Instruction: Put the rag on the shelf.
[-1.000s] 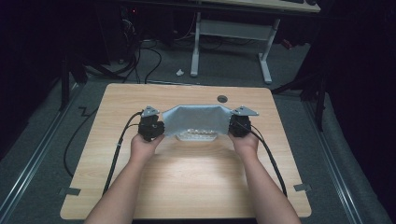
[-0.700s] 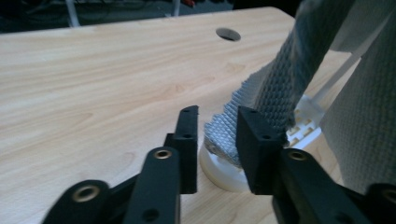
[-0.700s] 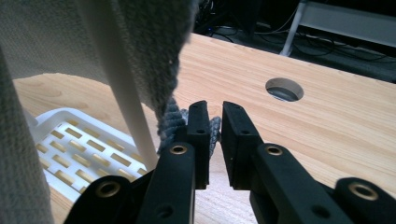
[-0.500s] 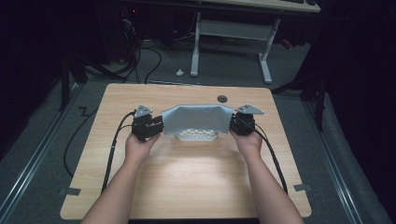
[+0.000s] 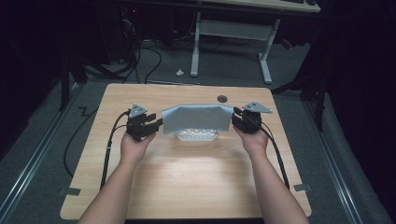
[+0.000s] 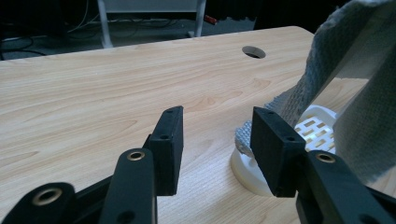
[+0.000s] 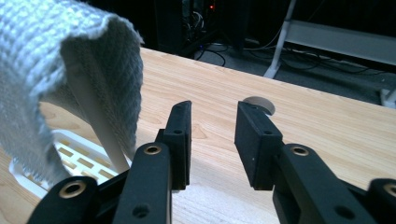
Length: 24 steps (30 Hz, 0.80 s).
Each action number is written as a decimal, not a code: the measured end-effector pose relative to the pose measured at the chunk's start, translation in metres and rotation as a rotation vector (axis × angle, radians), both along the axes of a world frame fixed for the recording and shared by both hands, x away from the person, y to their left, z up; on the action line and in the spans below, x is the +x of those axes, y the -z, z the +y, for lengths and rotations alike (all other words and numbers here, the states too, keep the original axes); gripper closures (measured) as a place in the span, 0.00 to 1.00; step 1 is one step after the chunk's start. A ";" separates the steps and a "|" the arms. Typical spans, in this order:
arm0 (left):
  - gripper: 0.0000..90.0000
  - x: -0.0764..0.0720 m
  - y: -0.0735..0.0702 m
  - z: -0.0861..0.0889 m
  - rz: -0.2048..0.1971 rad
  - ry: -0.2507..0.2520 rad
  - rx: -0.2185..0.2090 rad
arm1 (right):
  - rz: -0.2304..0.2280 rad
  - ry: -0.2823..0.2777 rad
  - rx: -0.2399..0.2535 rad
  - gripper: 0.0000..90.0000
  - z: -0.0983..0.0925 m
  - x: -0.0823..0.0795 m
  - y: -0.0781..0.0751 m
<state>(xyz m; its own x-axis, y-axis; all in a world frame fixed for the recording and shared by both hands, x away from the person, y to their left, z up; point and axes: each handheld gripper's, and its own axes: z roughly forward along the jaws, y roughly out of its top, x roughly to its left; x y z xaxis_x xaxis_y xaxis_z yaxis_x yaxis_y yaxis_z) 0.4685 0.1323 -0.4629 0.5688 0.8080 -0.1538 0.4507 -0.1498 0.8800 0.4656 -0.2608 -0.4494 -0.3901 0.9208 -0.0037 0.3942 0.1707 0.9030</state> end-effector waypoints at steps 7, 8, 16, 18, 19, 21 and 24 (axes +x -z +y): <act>0.58 -0.002 -0.001 0.006 -0.005 -0.019 0.002 | -0.020 0.013 0.005 0.72 -0.006 -0.003 0.001; 0.57 -0.002 -0.001 0.007 -0.006 -0.022 0.005 | -0.020 0.015 0.004 0.72 -0.007 -0.004 0.001; 0.54 -0.014 -0.001 0.024 -0.020 -0.037 0.008 | -0.011 0.020 0.005 0.66 -0.018 -0.012 0.000; 0.53 -0.017 0.000 0.027 -0.017 -0.041 0.021 | -0.016 0.008 -0.004 0.65 -0.019 -0.016 -0.002; 0.53 -0.020 0.001 0.030 -0.023 -0.043 0.022 | -0.027 0.004 0.000 0.64 -0.019 -0.019 -0.002; 0.53 -0.025 0.003 0.035 -0.028 -0.047 0.018 | -0.039 0.006 -0.008 0.64 -0.021 -0.026 -0.002; 0.52 -0.034 0.005 0.040 -0.026 -0.050 0.026 | -0.029 -0.006 -0.044 0.61 -0.022 -0.033 -0.002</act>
<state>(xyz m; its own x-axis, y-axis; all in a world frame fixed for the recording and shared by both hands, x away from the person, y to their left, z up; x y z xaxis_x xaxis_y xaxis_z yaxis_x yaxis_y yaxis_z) 0.4349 0.1726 -0.4679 0.5308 0.8392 -0.1185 0.4356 -0.1503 0.8875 0.4321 -0.2826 -0.4474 -0.3946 0.9171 -0.0559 0.3671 0.2131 0.9055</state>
